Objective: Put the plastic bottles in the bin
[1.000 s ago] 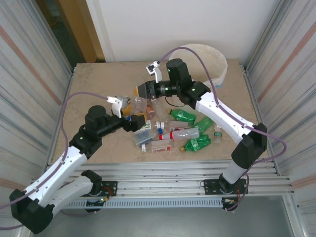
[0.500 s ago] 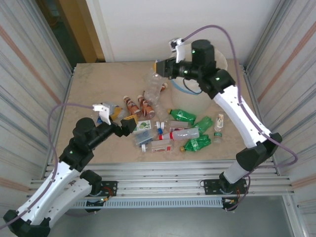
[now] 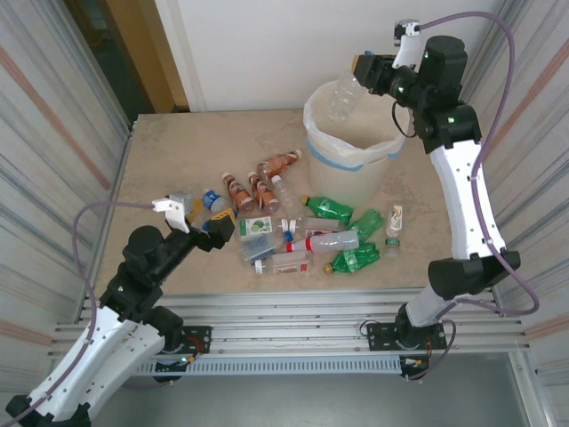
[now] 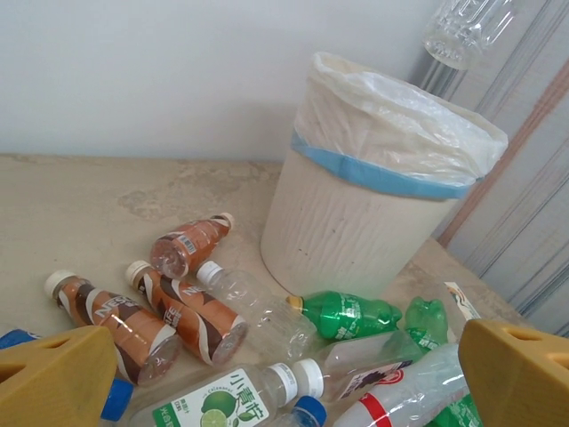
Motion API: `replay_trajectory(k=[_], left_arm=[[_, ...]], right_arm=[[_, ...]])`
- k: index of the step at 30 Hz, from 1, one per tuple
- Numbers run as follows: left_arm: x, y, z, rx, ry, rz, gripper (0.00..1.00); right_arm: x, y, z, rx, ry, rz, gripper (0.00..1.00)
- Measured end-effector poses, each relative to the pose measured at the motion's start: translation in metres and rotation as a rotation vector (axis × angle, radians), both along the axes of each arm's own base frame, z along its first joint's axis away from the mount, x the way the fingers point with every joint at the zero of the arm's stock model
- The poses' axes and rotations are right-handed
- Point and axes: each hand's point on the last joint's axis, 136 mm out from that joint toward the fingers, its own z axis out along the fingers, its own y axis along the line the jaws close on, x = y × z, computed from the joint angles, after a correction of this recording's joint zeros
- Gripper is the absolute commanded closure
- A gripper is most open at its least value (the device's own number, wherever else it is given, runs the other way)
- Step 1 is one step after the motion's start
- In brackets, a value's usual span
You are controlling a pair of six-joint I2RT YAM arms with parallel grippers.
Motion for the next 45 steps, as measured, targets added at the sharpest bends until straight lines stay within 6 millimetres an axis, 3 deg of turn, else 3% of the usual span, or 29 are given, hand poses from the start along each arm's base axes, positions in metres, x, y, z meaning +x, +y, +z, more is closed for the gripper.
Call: replay_trajectory(k=[5,12,25,30,33,39,45], left_arm=[[0.0,0.004,-0.005,0.01,0.016,0.019,0.01],[0.0,0.008,-0.008,0.018,0.026,0.041,0.01],[0.001,0.014,-0.012,0.018,0.046,0.075,0.01],[0.002,0.017,-0.018,0.033,0.065,0.095,0.01],[0.002,0.019,-0.021,0.041,0.075,0.102,0.01],[0.003,0.024,-0.026,0.052,0.096,0.128,0.01],[0.004,0.03,-0.034,0.056,0.128,0.166,0.01]], right_arm=[[0.036,-0.02,-0.035,-0.036,0.095,-0.072,1.0],[0.066,-0.02,-0.111,-0.1,0.283,-0.087,1.0],[0.074,-0.003,-0.182,-0.153,0.435,-0.064,0.95],[0.074,-0.002,-0.217,-0.172,0.509,-0.061,0.84],[0.076,-0.003,-0.229,-0.182,0.535,-0.071,0.77],[0.077,-0.006,-0.231,-0.189,0.538,-0.085,0.53],[0.078,-0.007,-0.231,-0.197,0.535,-0.093,0.43]])
